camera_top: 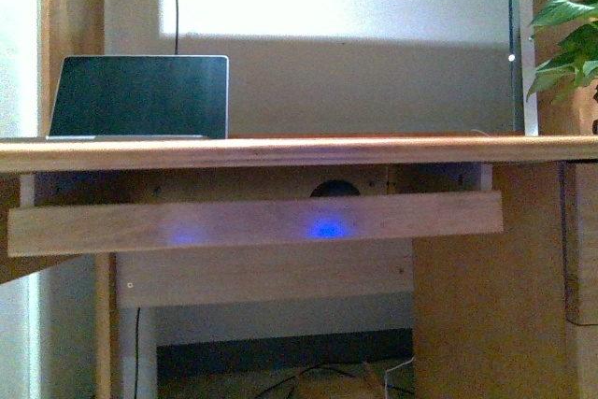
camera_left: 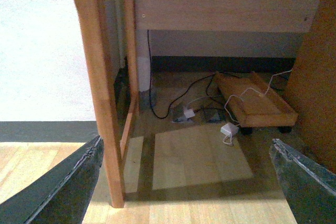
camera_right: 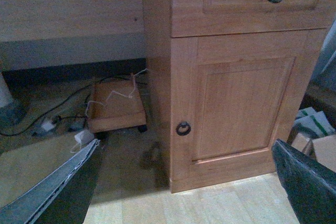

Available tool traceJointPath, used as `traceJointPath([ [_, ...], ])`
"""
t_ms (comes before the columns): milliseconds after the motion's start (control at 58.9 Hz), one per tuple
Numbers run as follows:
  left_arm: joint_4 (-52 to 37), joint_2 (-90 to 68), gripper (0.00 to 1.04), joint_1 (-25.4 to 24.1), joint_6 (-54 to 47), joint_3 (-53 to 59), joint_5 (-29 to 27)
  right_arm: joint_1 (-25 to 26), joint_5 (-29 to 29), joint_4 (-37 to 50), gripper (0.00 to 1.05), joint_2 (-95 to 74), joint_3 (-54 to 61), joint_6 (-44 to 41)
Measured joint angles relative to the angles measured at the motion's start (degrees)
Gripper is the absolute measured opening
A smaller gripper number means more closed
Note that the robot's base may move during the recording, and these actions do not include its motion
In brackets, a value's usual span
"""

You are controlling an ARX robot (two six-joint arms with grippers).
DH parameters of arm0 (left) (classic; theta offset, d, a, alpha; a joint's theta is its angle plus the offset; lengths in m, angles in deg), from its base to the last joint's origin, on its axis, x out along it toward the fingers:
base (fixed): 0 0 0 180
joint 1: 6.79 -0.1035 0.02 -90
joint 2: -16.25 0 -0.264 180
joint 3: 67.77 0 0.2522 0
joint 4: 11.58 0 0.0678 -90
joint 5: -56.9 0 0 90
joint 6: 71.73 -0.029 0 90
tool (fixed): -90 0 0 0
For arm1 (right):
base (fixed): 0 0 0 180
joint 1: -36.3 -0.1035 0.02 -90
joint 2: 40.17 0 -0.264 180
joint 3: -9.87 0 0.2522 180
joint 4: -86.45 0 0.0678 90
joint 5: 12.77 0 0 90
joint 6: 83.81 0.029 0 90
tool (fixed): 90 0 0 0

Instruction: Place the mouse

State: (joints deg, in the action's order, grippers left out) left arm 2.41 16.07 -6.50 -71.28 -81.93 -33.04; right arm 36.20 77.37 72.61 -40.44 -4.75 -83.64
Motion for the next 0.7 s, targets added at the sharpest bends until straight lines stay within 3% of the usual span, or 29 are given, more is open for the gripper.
traceJointPath([
  [696, 0.0, 0.04, 0.97, 0.0, 0.0, 0.0, -0.07, 0.0, -0.17, 0.0, 0.97, 0.0, 0.0, 0.0],
])
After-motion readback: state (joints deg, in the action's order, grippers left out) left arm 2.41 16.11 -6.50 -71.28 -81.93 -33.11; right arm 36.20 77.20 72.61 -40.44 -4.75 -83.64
